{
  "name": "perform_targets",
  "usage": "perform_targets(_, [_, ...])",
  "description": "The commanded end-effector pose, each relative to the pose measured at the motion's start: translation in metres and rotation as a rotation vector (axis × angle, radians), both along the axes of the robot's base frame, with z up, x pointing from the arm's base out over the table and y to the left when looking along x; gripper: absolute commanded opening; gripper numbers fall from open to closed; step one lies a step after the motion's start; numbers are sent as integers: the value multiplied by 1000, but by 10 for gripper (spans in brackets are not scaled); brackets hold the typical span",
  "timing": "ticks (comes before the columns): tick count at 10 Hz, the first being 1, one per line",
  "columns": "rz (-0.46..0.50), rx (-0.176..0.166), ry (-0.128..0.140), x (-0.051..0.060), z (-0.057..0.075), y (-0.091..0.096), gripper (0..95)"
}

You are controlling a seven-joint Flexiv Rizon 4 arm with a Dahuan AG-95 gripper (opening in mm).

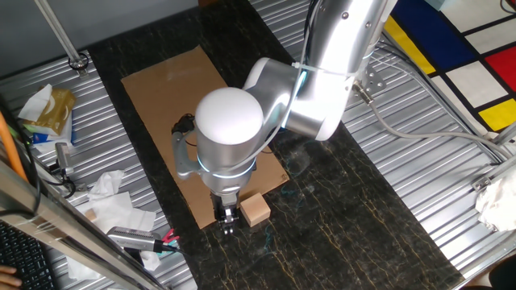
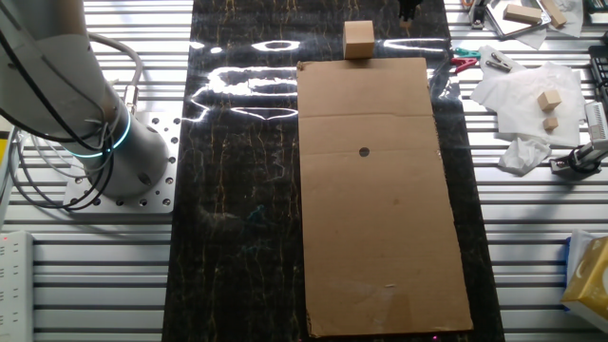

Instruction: Grab the block and place it at the designated location

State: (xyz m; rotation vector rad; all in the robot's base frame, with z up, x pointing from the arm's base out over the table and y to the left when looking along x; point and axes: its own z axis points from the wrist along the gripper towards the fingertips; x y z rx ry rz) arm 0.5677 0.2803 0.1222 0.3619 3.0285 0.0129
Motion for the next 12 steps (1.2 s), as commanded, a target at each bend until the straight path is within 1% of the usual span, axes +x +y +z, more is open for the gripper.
perform_targets(1, [3, -1, 1, 0, 0, 0, 570])
perform_targets(2, [3, -5, 4, 0, -1, 0, 570])
perform_targets(4, [18, -5, 2, 0, -2, 0, 570])
perform_targets(7, [30, -1, 2, 0, -3, 0, 570])
perform_targets(9, [50, -5, -9, 0, -3, 0, 570])
perform_targets(10, [51, -7, -10, 0, -3, 0, 570])
perform_targets(12, [66, -33, -6, 0, -3, 0, 570])
